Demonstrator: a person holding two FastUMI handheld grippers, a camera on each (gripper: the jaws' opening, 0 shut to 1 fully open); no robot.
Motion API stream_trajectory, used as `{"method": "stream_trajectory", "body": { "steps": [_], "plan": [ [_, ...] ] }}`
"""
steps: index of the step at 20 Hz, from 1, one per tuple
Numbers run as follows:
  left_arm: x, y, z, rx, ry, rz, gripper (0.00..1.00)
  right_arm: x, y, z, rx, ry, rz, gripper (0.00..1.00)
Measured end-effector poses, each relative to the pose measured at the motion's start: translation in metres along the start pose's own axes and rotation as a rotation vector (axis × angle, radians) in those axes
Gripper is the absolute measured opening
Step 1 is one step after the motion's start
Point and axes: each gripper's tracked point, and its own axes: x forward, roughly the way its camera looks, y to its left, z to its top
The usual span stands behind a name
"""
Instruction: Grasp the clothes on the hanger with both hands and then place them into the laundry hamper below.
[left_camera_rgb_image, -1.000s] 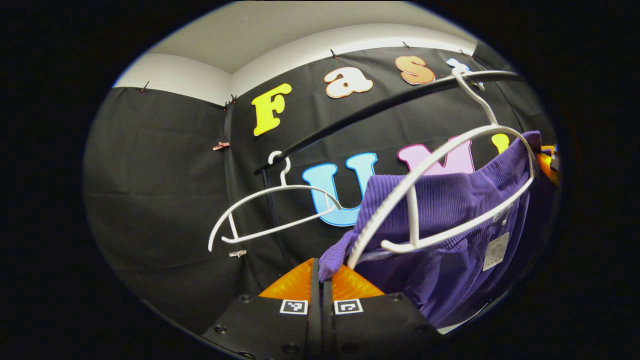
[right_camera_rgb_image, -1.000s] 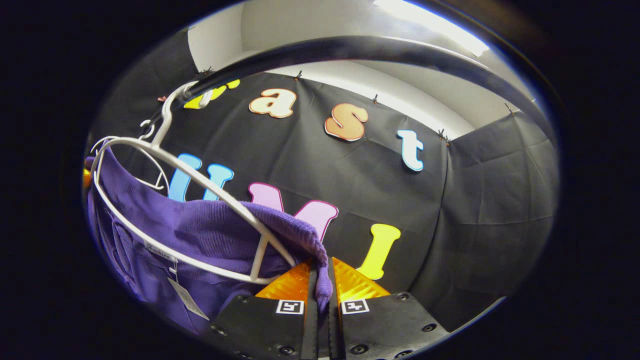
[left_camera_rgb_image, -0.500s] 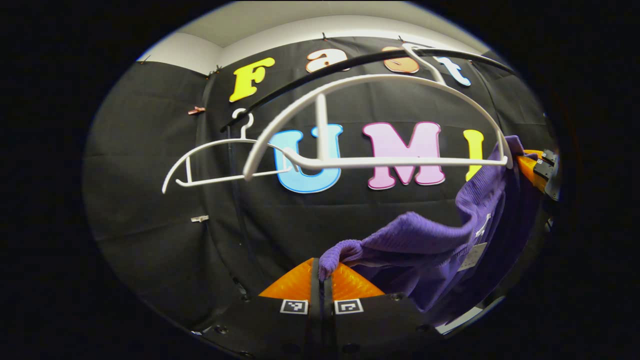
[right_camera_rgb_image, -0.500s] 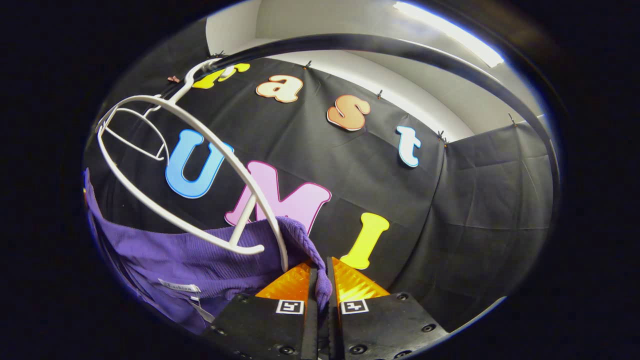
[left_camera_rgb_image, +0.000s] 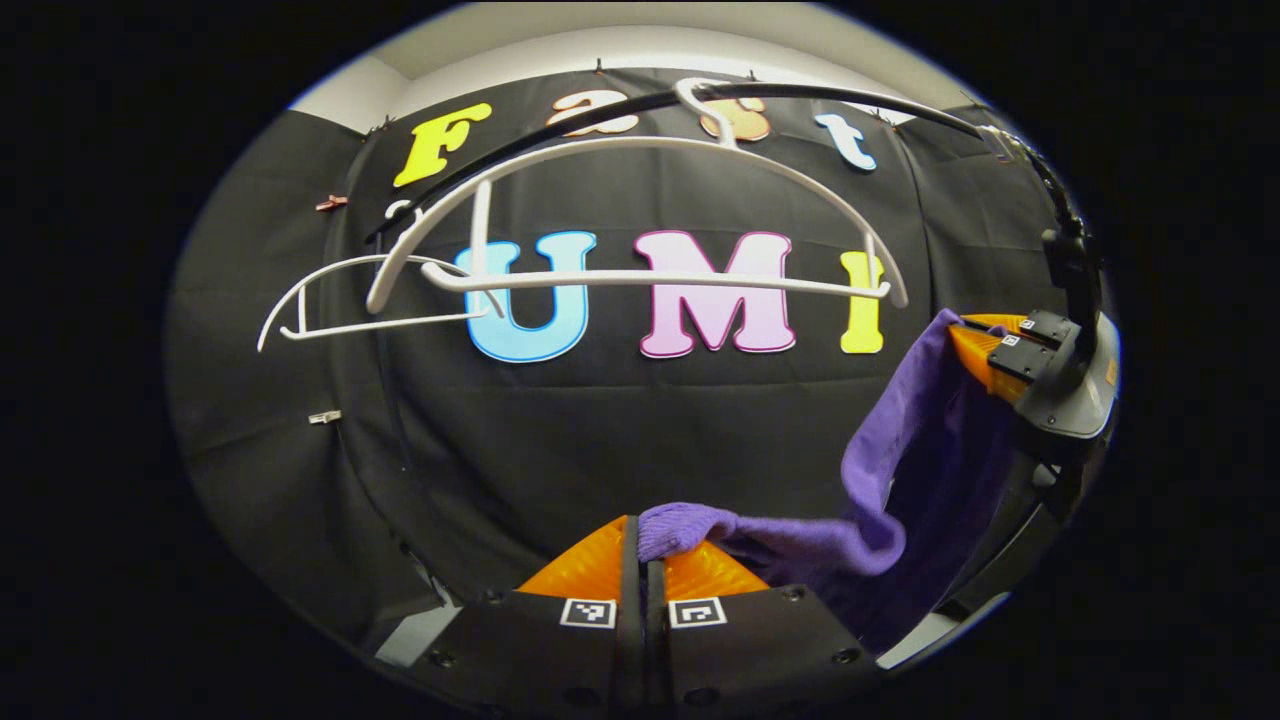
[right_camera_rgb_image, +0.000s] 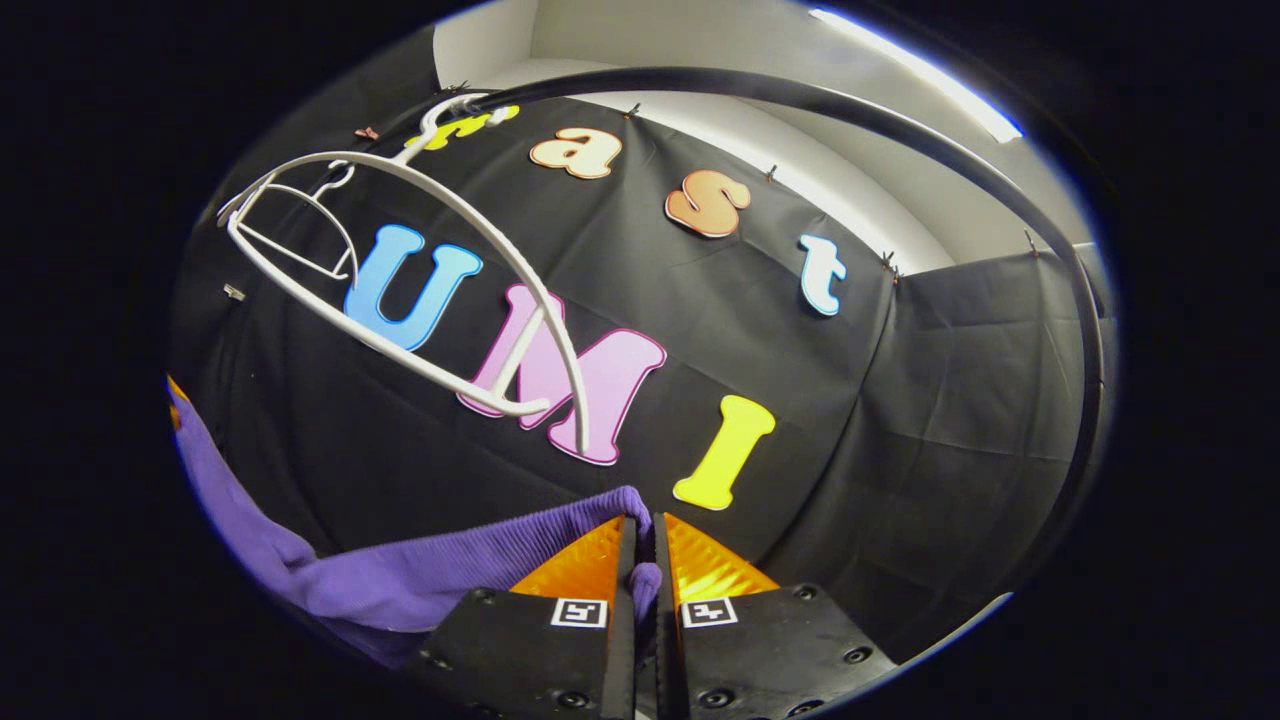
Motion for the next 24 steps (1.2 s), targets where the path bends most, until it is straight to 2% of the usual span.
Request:
{"method": "stream_trajectory", "body": {
  "steps": [4,8,9,10,14,16,17,20,22,24],
  "plan": [
    [-0.018,0.007,0.000,-0.014,-0.010,-0.004,0.05,-0.041,0.077,0.025,-0.018,-0.075,0.229,0.12],
    [-0.021,0.011,-0.013,-0.017,0.029,0.012,0.05,-0.066,0.120,0.030,0.011,-0.083,0.361,0.12],
    [-0.021,0.009,-0.016,-0.019,0.034,0.003,0.05,-0.070,0.127,0.030,0.023,-0.078,0.380,0.10],
    [-0.024,0.005,-0.019,-0.016,0.039,-0.006,0.05,-0.076,0.131,0.026,0.032,-0.067,0.399,0.13],
    [-0.026,-0.006,-0.035,-0.002,0.080,-0.048,0.05,-0.097,0.153,0.019,0.086,-0.025,0.474,0.13],
    [-0.029,-0.009,-0.048,-0.013,0.116,-0.062,0.05,-0.107,0.164,0.021,0.094,-0.028,0.508,0.07],
    [-0.029,-0.009,-0.056,-0.025,0.142,-0.063,0.05,-0.110,0.169,0.017,0.083,-0.020,0.519,0.07],
    [-0.024,-0.017,-0.110,-0.025,0.284,-0.100,0.05,-0.121,0.175,-0.006,0.115,0.053,0.563,0.07],
    [-0.036,-0.017,-0.156,-0.024,0.429,-0.118,0.05,-0.129,0.179,-0.030,0.183,0.147,0.591,0.08],
    [-0.046,-0.020,-0.183,-0.068,0.517,-0.110,0.05,-0.140,0.179,-0.061,0.229,0.256,0.599,0.08]
  ]
}}
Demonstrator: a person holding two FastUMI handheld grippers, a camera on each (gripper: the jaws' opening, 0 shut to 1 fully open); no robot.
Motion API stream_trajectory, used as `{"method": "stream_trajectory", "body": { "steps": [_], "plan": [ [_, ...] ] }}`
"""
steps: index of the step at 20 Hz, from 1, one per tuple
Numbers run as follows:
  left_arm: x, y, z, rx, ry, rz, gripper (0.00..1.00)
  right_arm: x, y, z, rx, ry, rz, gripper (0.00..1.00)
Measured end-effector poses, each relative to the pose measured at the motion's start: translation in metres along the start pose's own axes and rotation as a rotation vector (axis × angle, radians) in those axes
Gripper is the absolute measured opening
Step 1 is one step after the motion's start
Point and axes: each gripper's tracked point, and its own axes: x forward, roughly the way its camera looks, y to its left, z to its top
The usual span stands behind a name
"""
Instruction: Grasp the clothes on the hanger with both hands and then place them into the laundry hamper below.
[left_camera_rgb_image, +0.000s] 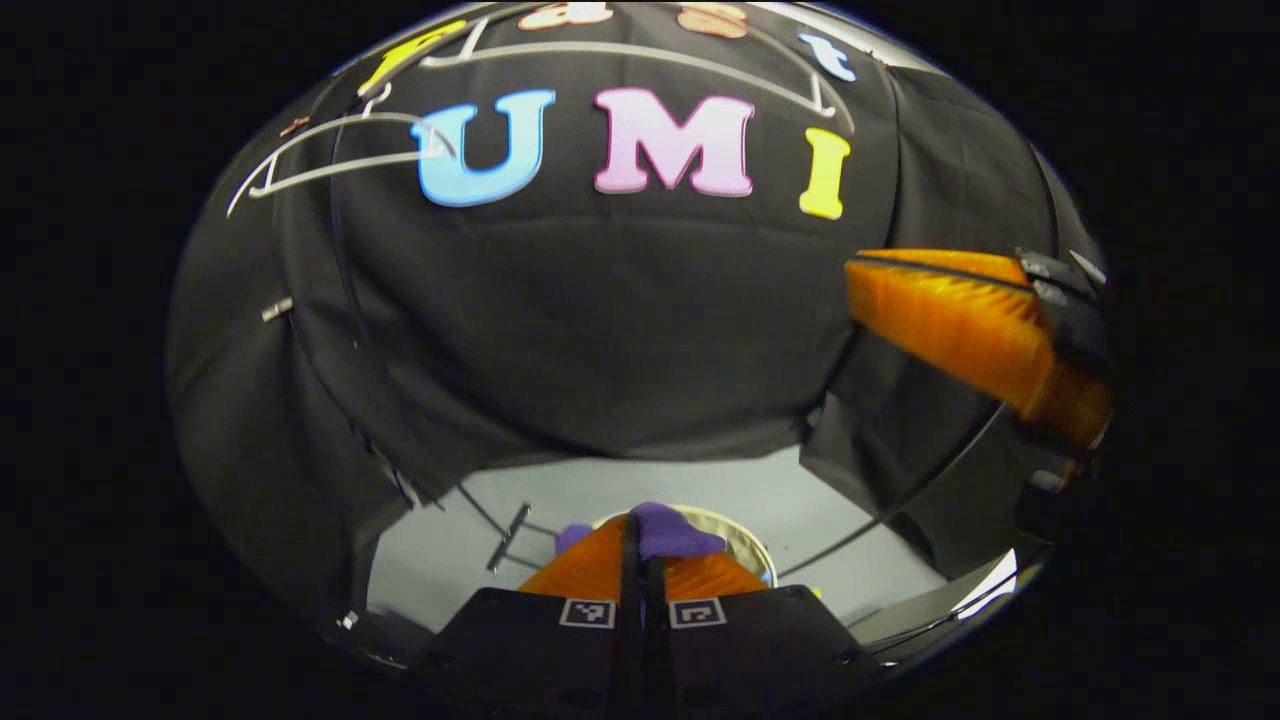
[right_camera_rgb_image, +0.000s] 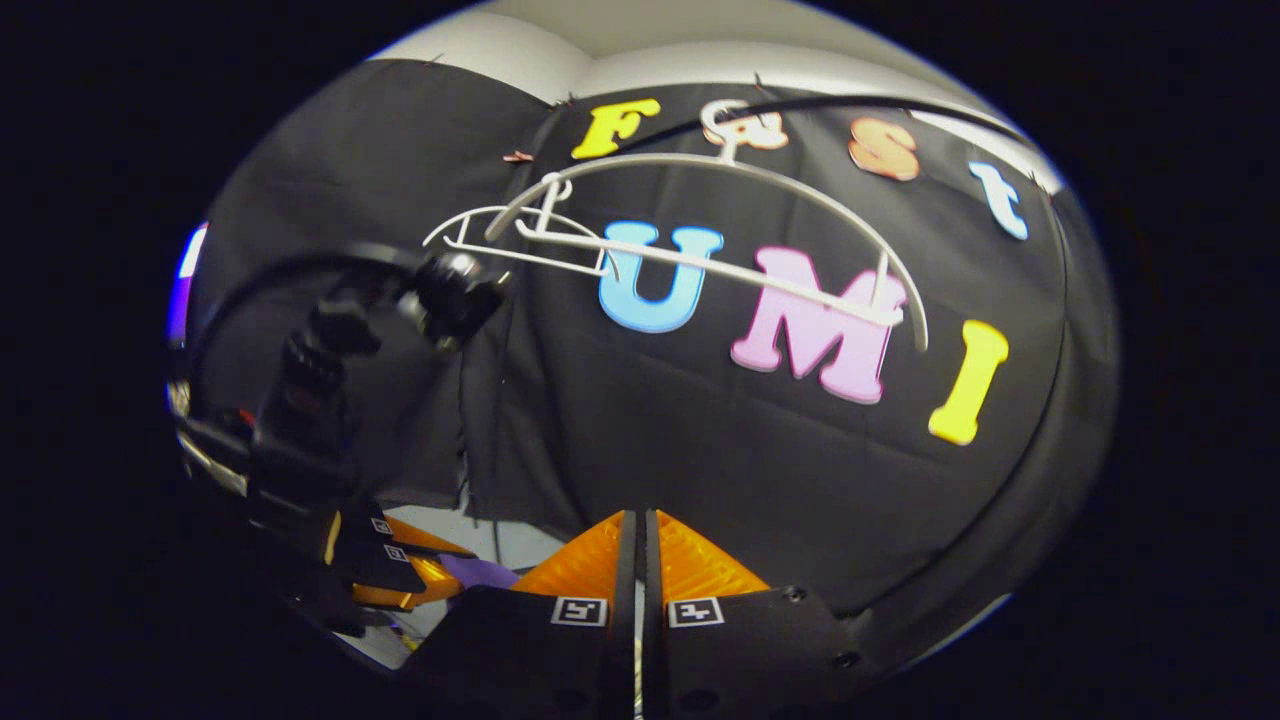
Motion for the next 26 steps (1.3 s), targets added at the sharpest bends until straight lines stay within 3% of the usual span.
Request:
{"method": "stream_trajectory", "body": {
  "steps": [3,13,16,18,19,21,22,23,26],
  "plan": [
    [0.007,-0.001,-0.031,-0.043,0.106,0.001,0.05,-0.008,-0.006,-0.028,0.052,0.088,-0.008,0.08],
    [0.025,-0.006,-0.093,-0.098,0.340,-0.010,0.05,-0.016,-0.002,-0.071,0.099,0.201,-0.002,0.05],
    [0.026,-0.010,-0.090,-0.154,0.355,-0.036,0.06,-0.017,-0.003,-0.080,0.106,0.227,-0.003,0.05],
    [0.025,-0.008,-0.087,-0.150,0.349,-0.031,0.21,-0.017,-0.001,-0.086,0.112,0.242,-0.003,0.05],
    [0.026,-0.007,-0.089,-0.145,0.352,-0.030,0.36,-0.018,-0.001,-0.088,0.115,0.247,-0.002,0.05],
    [0.023,-0.010,-0.092,-0.141,0.356,-0.042,0.43,-0.018,0.000,-0.091,0.118,0.256,-0.002,0.05],
    [0.022,-0.012,-0.092,-0.139,0.352,-0.046,0.41,-0.018,0.001,-0.093,0.121,0.265,-0.001,0.05],
    [0.021,-0.014,-0.090,-0.138,0.347,-0.056,0.52,-0.018,0.002,-0.097,0.126,0.276,0.000,0.05],
    [0.017,-0.016,-0.085,-0.147,0.327,-0.089,0.58,-0.020,0.005,-0.100,0.144,0.298,0.002,0.05]
  ]
}}
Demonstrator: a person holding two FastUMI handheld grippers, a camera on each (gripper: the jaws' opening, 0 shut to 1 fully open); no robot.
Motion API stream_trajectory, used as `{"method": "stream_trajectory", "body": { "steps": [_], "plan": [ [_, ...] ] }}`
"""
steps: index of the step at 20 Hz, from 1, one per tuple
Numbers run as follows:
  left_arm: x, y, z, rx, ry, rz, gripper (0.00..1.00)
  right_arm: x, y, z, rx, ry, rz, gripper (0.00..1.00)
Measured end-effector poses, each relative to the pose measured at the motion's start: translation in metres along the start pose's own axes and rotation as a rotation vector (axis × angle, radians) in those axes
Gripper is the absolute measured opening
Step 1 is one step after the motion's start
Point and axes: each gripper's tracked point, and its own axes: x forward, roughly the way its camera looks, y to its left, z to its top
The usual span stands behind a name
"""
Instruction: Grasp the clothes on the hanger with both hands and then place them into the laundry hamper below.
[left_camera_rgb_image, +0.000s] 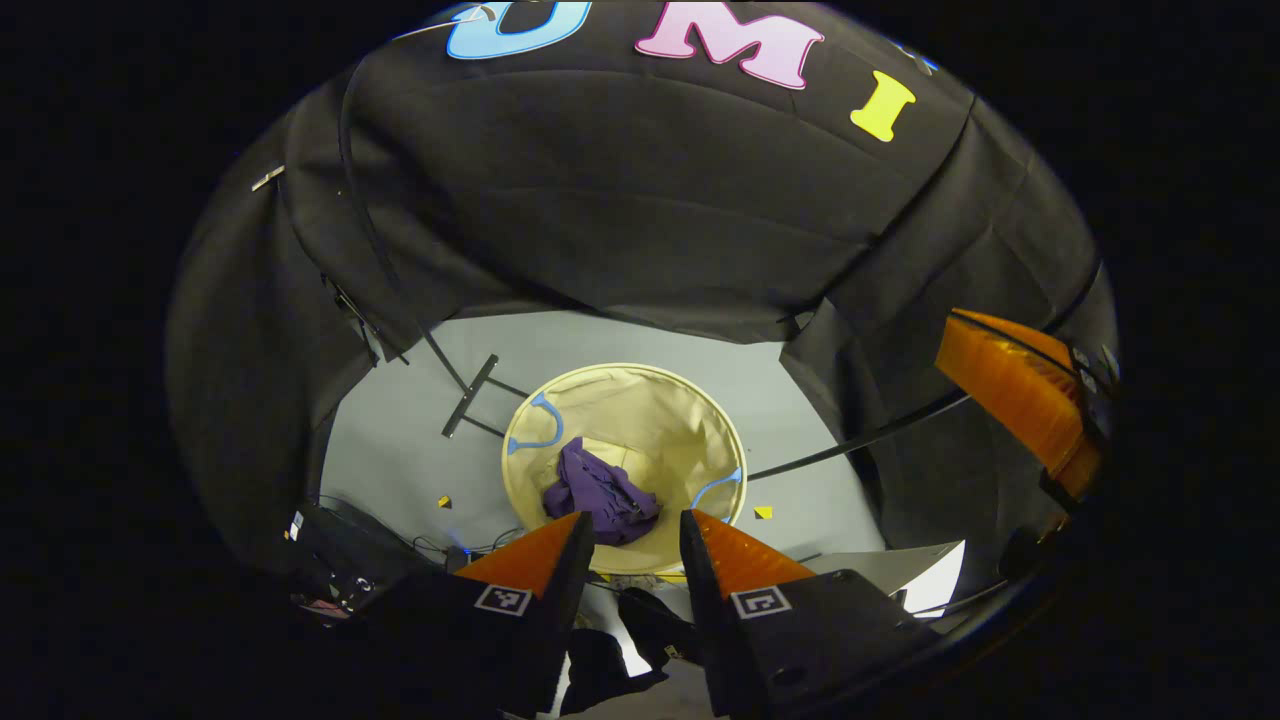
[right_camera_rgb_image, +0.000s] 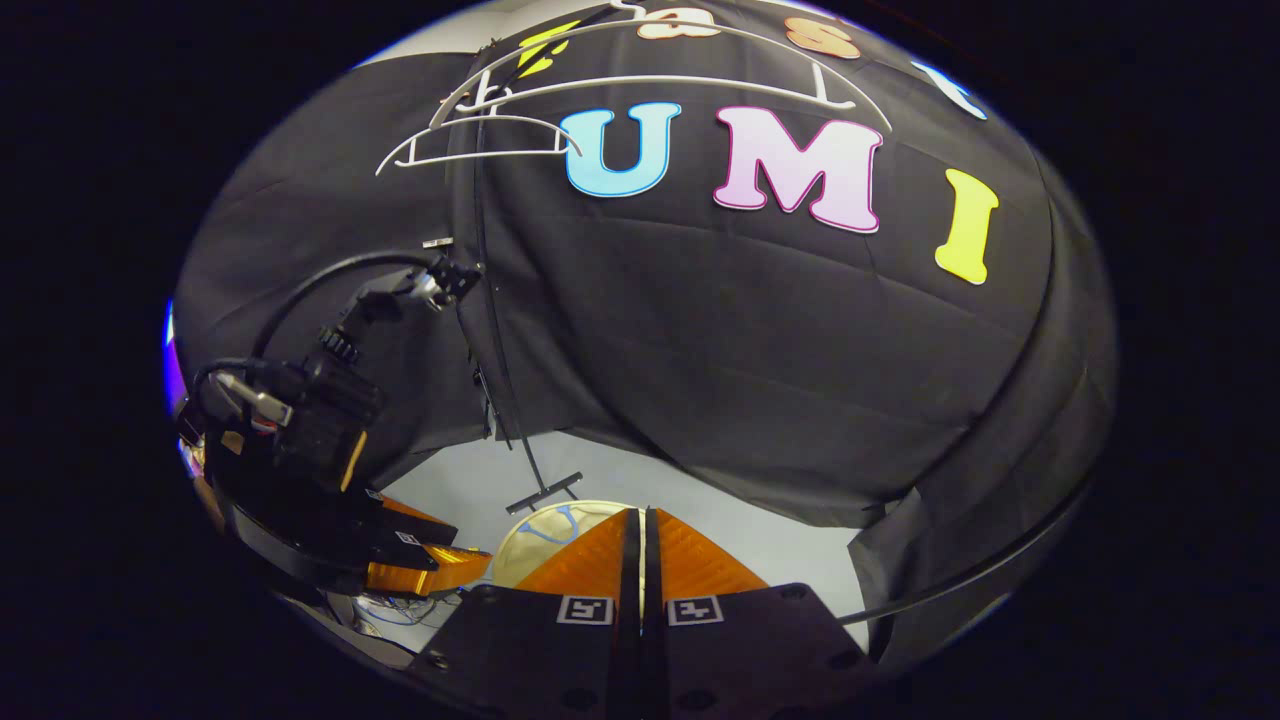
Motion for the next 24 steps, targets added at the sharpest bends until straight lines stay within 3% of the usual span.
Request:
{"method": "stream_trajectory", "body": {
  "steps": [1,4,8,9,10,11,12,15,16,18,19,24],
  "plan": [
    [-0.002,-0.002,0.003,-0.002,-0.009,-0.011,0.52,-0.001,0.001,0.001,0.003,0.000,0.000,0.06],
    [-0.007,-0.003,0.011,-0.004,-0.042,-0.038,0.69,-0.002,0.003,0.003,-0.021,-0.006,-0.015,0.05],
    [-0.016,0.003,0.013,0.005,-0.071,-0.042,0.71,-0.003,0.006,0.001,-0.020,0.012,-0.021,0.10],
    [-0.020,0.004,0.017,0.010,-0.085,-0.043,0.72,-0.004,0.007,-0.001,-0.015,0.018,-0.022,0.17],
    [-0.023,0.002,0.021,0.015,-0.097,-0.052,0.67,-0.006,0.008,0.000,-0.012,0.021,-0.027,0.22],
    [-0.027,0.001,0.023,0.020,-0.110,-0.063,0.76,-0.006,0.008,0.000,-0.013,0.020,-0.032,0.32],
    [-0.031,0.002,0.024,0.024,-0.125,-0.068,0.77,-0.005,0.008,0.000,-0.015,0.015,-0.038,0.37],
    [-0.044,0.005,0.032,0.046,-0.165,-0.065,0.82,-0.014,0.009,0.003,-0.019,0.011,-0.068,0.80],
    [-0.047,0.007,0.034,0.059,-0.181,-0.059,0.80,-0.017,0.007,0.004,-0.024,0.007,-0.083,0.84],
    [-0.056,0.008,0.036,0.089,-0.212,-0.062,0.94,-0.026,0.010,0.006,-0.023,-0.005,-0.103,0.94],
    [-0.063,0.008,0.040,0.103,-0.231,-0.063,0.95,-0.030,0.011,0.007,-0.018,-0.012,-0.112,0.99],
    [-0.110,0.013,0.068,0.179,-0.378,-0.067,0.95,-0.061,0.012,0.031,-0.040,-0.089,-0.197,0.99]
  ]
}}
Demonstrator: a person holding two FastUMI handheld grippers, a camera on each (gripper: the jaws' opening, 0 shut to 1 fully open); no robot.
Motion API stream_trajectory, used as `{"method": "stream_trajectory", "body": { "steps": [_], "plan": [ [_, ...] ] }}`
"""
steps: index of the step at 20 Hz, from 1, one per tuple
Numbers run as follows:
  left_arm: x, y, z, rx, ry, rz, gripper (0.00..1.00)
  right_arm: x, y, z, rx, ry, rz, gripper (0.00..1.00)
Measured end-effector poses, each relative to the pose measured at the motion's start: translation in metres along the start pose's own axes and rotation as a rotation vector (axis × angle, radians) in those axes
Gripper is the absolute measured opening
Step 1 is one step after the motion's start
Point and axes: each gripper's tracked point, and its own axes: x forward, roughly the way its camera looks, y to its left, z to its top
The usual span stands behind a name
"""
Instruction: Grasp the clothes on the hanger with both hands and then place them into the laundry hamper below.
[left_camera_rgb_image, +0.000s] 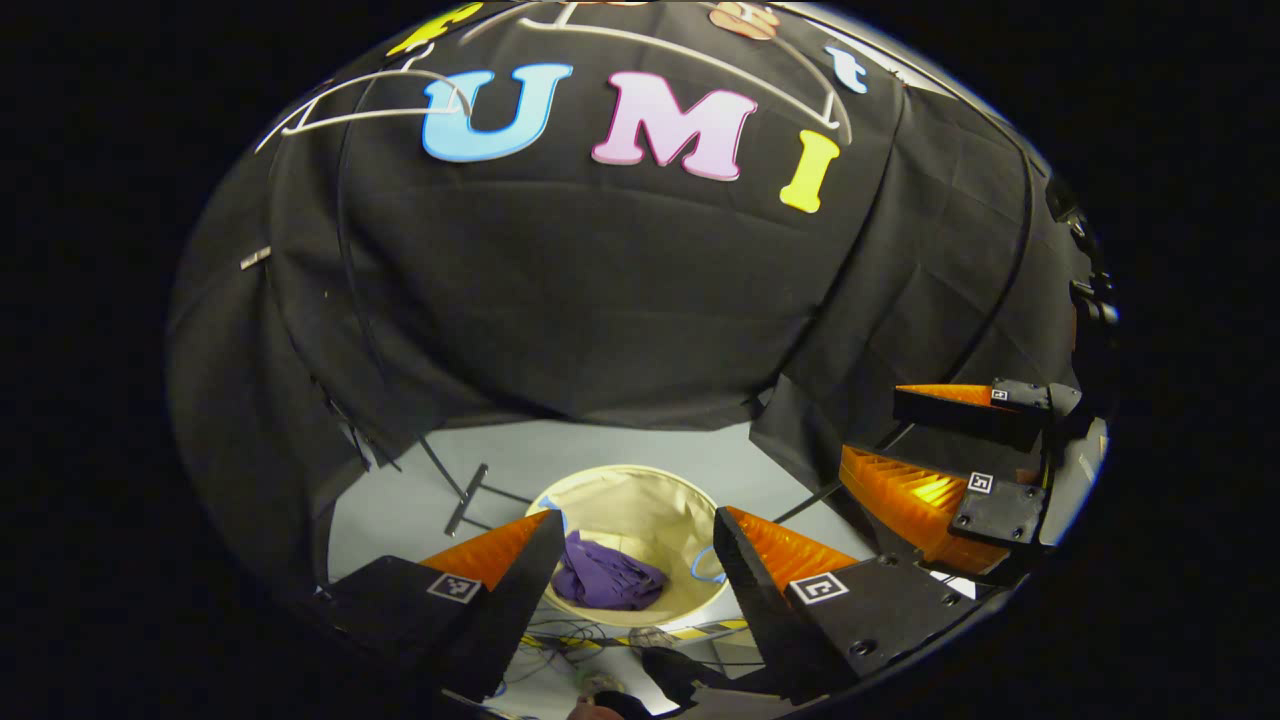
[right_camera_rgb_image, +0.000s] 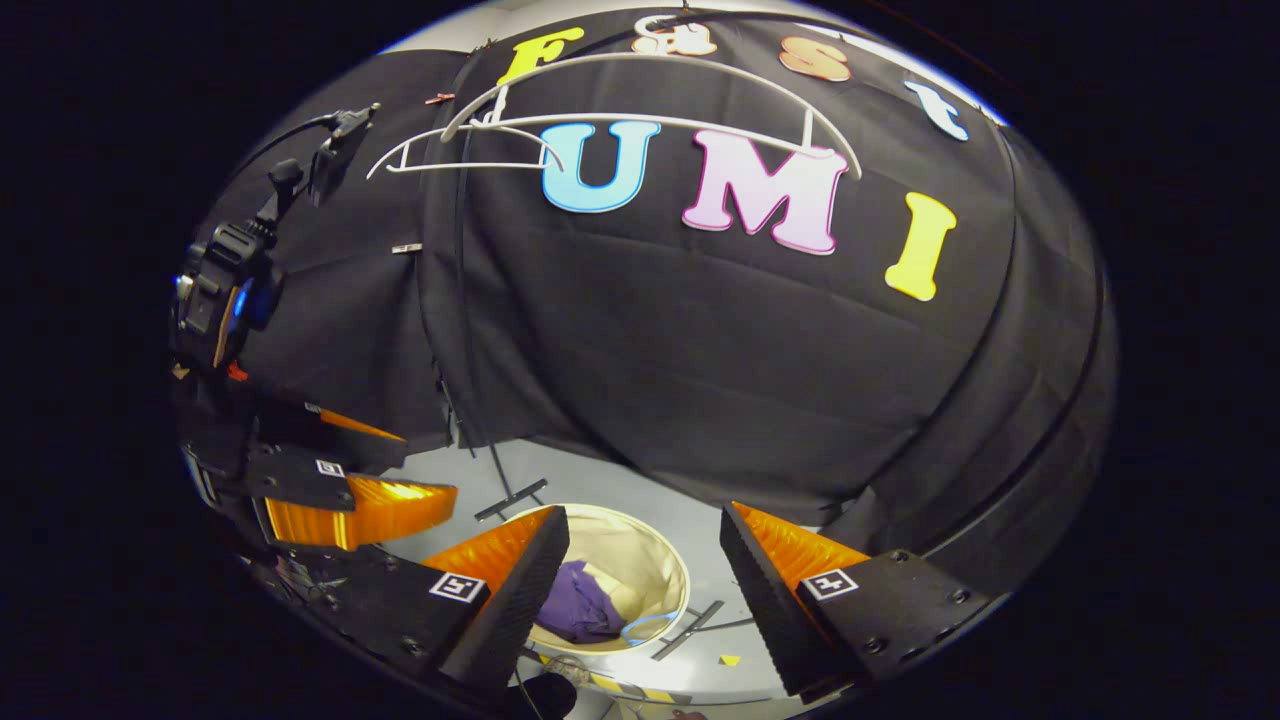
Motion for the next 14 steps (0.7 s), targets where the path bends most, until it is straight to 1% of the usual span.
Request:
{"method": "stream_trajectory", "body": {
  "steps": [3,5,7,9,11,12,13,14],
  "plan": [
    [-0.036,-0.001,0.040,0.034,-0.117,-0.003,0.95,-0.027,-0.008,0.037,-0.010,-0.105,-0.072,0.99],
    [-0.069,-0.003,0.063,0.049,-0.193,0.001,0.95,-0.047,-0.011,0.054,-0.001,-0.151,-0.112,0.98],
    [-0.118,-0.001,0.093,0.057,-0.290,0.014,0.95,-0.070,-0.006,0.074,0.019,-0.204,-0.132,0.98],
    [-0.170,-0.003,0.122,0.065,-0.406,0.012,0.95,-0.100,-0.004,0.102,0.034,-0.301,-0.165,0.98],
    [-0.218,0.000,0.140,0.076,-0.516,0.009,0.95,-0.134,0.001,0.135,0.045,-0.414,-0.199,0.96],
    [-0.246,0.000,0.144,0.086,-0.570,0.008,0.92,-0.152,0.005,0.153,0.049,-0.477,-0.212,0.98],
    [-0.273,-0.001,0.149,0.098,-0.622,0.006,0.95,-0.172,0.009,0.171,0.051,-0.537,-0.224,0.98],
    [-0.297,-0.006,0.149,0.110,-0.661,0.003,0.95,-0.188,0.013,0.183,0.053,-0.581,-0.234,0.99]
  ]
}}
